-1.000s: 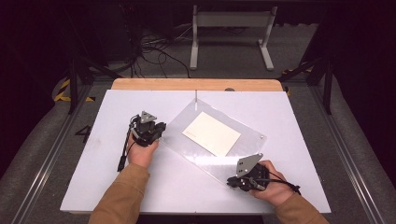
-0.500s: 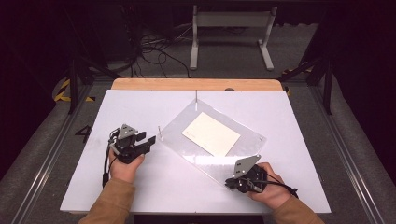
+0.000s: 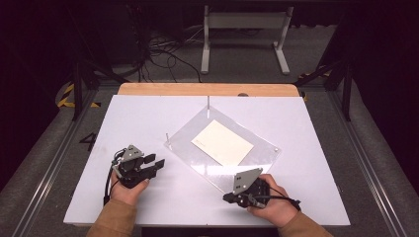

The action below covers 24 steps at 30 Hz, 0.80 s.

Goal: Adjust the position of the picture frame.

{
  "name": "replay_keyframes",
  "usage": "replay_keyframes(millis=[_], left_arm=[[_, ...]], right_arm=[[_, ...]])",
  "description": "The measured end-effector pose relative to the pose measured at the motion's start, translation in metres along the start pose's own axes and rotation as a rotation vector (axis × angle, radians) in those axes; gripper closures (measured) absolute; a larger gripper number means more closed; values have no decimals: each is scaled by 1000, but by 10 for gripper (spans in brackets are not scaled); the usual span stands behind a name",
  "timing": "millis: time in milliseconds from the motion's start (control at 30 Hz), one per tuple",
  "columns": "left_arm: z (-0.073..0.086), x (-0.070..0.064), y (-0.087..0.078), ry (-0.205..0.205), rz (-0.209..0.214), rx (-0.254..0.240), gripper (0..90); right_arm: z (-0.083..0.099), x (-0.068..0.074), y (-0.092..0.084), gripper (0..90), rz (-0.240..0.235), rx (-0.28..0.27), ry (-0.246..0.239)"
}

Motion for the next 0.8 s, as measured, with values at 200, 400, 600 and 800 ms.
replay_keyframes(millis=[200, 400, 600, 800], left_arm=[[0, -2, -1, -8, 6, -4, 529], [1, -6, 0, 16, -1, 0, 526], [2, -7, 1, 23, 2, 3, 526], [4, -7, 0, 16, 2, 6, 524]], right_arm=[[12, -56, -39, 796, 106, -66, 154], [39, -127, -82, 804, 254, -68, 331], [70, -175, -94, 882, 335, -47, 460], [111, -210, -85, 899, 375, 14, 582]])
Point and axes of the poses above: each handheld gripper's, and its own axes: y roughly forward along the jaws, z roughly out of its underside, x roughly to its left, the point moved 10 cm from there along y, roughly forward along the jaws, and after that the axes turned 3 degrees about -z, right-handed, at the moved point
